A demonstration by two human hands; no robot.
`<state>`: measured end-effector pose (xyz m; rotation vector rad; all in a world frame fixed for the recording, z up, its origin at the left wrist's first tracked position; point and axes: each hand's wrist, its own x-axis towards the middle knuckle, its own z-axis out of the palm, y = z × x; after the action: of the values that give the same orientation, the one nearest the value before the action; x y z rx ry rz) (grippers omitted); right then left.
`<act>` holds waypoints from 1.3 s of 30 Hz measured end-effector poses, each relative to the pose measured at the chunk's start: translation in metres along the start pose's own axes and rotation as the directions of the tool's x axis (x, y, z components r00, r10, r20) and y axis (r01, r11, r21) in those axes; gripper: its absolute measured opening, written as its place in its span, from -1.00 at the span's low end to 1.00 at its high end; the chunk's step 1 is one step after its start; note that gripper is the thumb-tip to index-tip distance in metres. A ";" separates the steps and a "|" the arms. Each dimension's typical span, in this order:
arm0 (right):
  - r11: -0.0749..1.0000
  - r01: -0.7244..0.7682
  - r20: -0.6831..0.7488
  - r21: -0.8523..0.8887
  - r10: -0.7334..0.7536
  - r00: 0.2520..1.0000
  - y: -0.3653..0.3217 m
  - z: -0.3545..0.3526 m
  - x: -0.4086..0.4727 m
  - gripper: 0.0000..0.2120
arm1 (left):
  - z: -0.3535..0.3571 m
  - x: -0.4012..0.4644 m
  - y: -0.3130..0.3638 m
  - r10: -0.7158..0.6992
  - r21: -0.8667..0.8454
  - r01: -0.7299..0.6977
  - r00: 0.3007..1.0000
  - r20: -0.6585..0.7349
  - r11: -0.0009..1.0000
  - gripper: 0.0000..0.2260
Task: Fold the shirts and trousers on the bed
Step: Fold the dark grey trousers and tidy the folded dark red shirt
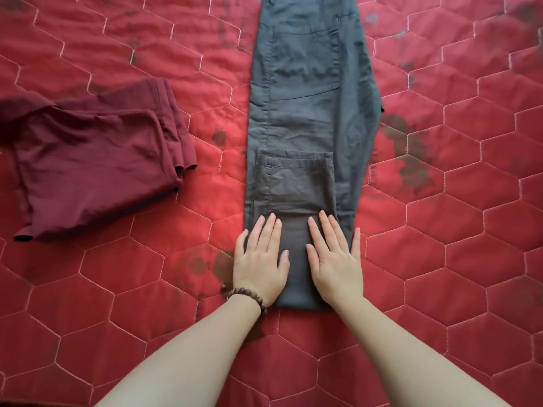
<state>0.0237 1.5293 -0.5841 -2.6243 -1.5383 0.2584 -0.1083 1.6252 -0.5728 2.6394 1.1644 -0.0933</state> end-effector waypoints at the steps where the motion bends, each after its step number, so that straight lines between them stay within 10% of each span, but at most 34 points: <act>1: 0.999 0.008 -0.060 0.037 -0.006 0.998 -0.001 -0.002 0.004 -0.53 | -0.007 0.008 0.003 -0.014 -0.009 0.014 0.999 -0.038 1.000 -0.55; 5: 0.986 0.161 -0.202 0.044 -0.149 0.968 -0.004 -0.014 0.040 -0.54 | -0.017 0.056 0.006 0.181 -0.011 -0.183 0.976 -0.122 0.983 -0.61; 12: 0.969 0.249 -0.015 -0.003 -0.249 0.968 0.007 -0.006 0.081 -0.46 | 0.000 0.088 -0.011 0.316 0.107 -0.315 0.949 0.011 0.943 -0.49; 31: 0.979 0.202 0.104 0.006 -0.202 0.974 0.034 -0.018 0.105 -0.47 | -0.015 0.125 -0.043 0.181 -0.076 -0.177 0.982 0.053 0.981 -0.49; 39: 0.835 0.527 0.148 -0.159 -0.507 0.849 0.120 -0.057 0.080 -0.19 | -0.043 0.107 -0.117 0.656 0.191 -0.667 0.744 0.123 0.720 -0.32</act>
<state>0.1754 1.5406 -0.5554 -2.2155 -2.3394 0.2040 -0.1234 1.7884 -0.5721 3.0605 0.1253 -0.1540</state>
